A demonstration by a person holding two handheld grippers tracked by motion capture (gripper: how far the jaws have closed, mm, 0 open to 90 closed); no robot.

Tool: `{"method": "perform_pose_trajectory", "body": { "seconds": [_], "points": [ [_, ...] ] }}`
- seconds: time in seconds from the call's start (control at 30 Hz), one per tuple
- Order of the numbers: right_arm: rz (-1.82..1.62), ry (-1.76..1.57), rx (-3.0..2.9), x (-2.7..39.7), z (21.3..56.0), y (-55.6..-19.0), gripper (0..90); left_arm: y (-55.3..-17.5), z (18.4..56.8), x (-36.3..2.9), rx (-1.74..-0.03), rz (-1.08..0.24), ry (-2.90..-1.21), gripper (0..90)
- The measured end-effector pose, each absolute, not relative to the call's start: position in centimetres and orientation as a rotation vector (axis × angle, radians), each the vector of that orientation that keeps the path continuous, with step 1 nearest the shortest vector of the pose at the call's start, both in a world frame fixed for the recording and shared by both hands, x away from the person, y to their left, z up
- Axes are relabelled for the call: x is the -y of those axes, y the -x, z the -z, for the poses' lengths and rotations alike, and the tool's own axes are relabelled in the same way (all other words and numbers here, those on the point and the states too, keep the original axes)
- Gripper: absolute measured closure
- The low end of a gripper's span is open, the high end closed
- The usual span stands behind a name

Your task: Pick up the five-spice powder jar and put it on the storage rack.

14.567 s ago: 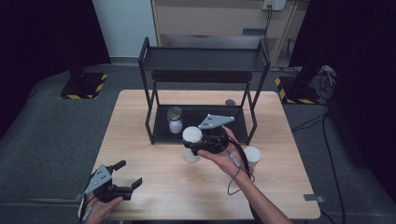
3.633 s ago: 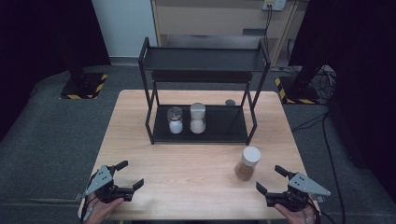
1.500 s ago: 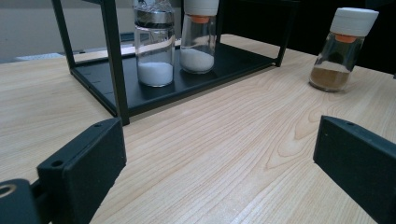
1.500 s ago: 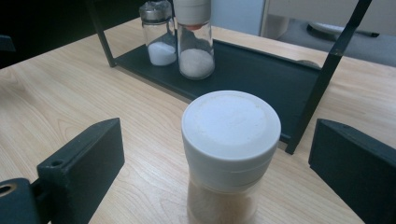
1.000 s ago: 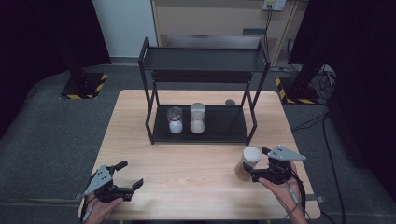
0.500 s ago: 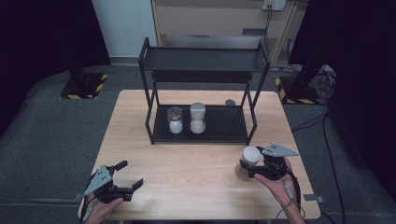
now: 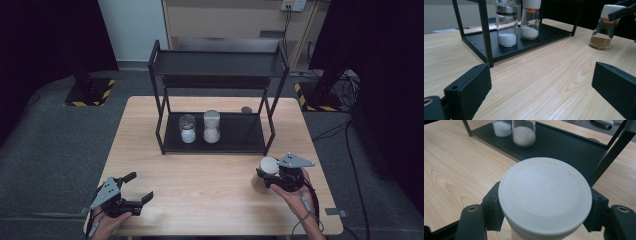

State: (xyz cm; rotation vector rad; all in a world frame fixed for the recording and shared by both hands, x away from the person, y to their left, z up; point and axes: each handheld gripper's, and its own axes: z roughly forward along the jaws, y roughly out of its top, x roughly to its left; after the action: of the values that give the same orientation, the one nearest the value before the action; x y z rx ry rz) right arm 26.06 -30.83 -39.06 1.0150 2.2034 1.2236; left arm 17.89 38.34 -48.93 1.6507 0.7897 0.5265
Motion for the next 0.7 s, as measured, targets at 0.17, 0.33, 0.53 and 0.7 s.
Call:
{"method": "perform_pose_trajectory", "body": {
  "seconds": [0.17,0.33,0.53,0.7],
  "points": [
    [-1.215,-1.012,-2.203,30.6,39.0,-26.0,34.1,-17.9,48.9,-38.4,-0.791,-0.526,-1.649,1.3],
    [-1.213,-1.014,-2.210,30.7,38.8,-26.2,34.2,-17.9,48.9,-38.4,-0.791,-0.526,-1.649,1.3],
    [-1.208,-1.020,-2.209,30.6,38.7,-26.2,34.3,-17.9,48.9,-38.4,-0.791,-0.526,-1.648,1.4],
    [-1.225,-0.998,-2.214,30.7,38.0,-26.4,34.3,-17.9,49.0,-38.4,-0.792,-0.525,-1.646,1.4]
  ]
}}
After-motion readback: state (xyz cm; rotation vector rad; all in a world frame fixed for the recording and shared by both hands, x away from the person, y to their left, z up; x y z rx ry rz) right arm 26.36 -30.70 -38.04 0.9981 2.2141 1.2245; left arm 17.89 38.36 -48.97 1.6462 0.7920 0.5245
